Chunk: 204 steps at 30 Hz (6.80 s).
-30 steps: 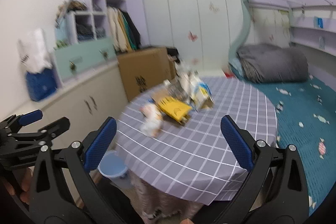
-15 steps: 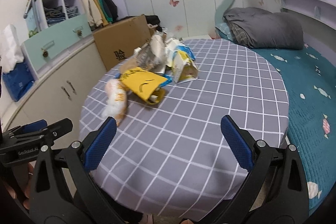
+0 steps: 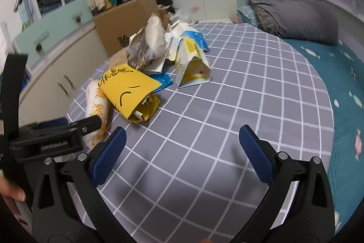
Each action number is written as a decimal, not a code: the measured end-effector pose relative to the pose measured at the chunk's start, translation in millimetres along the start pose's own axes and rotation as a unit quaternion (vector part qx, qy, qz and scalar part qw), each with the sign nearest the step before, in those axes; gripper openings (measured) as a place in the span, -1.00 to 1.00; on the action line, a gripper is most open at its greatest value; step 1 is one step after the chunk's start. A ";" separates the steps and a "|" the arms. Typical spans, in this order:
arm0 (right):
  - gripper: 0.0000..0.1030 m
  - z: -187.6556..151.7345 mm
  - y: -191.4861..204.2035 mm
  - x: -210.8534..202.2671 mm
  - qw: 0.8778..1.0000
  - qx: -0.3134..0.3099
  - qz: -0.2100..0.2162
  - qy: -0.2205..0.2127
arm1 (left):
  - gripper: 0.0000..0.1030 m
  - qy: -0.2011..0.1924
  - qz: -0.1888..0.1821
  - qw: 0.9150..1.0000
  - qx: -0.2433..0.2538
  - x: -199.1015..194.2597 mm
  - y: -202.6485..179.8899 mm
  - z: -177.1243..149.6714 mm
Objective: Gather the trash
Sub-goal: 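Grasp the white plastic bag with the left tool while the right tool grasps the yellow paper bag, then carry both bags to the blue wastebasket and drop them in, then return both tools to the table toward the blue snack wrapper, then grasp the blue snack wrapper with the left tool while the right tool grasps the brown paper, then carry both items over the wastebasket and release them inside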
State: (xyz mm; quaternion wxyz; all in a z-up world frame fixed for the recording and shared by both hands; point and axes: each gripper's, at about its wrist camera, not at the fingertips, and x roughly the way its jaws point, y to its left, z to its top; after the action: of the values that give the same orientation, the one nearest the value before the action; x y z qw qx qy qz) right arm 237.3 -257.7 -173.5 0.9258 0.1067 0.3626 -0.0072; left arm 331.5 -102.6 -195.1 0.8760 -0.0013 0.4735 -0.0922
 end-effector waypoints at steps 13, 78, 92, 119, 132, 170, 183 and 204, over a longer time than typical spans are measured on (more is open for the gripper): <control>0.88 33.3 69.7 41.5 0.989 -0.151 -0.007 0.001 | -0.27 -0.043 -0.052 0.998 -0.008 -37.7 30.6 -2.4; 0.77 7.8 395.8 184.8 0.961 -0.201 0.174 0.079 | -0.26 -0.011 0.093 0.963 -0.254 -26.3 398.7 -53.6; 0.80 29.7 366.1 171.1 0.973 -0.146 0.172 0.040 | 0.66 -0.039 0.100 0.958 -0.264 -10.7 404.5 3.4; 0.82 45.9 239.6 77.9 0.988 -0.055 0.142 -0.010 | 0.68 -0.078 0.056 0.981 -0.171 -87.5 255.5 4.2; 0.72 74.7 133.8 81.6 0.995 -0.056 0.079 0.008 | 0.68 -0.065 0.025 0.991 -0.111 -65.1 166.5 35.1; -0.89 112.3 72.7 114.2 0.996 -0.065 0.052 -0.014 | -0.14 0.020 -0.029 0.999 -0.027 71.3 66.1 105.4; -0.89 127.0 96.7 60.2 0.992 -0.059 0.076 -0.076 | -0.18 -0.026 -0.046 0.996 -0.071 8.8 106.6 84.9; -0.89 75.5 281.4 63.4 0.966 -0.147 0.211 0.005 | -0.18 -0.073 0.034 0.977 -0.197 -76.1 284.9 -0.6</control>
State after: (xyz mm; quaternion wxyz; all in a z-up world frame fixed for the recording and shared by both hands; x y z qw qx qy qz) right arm 360.2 6.0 -108.2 0.9101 0.0437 0.3335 0.2422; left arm 335.9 190.0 -157.9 0.8932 -0.1647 0.4171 0.0326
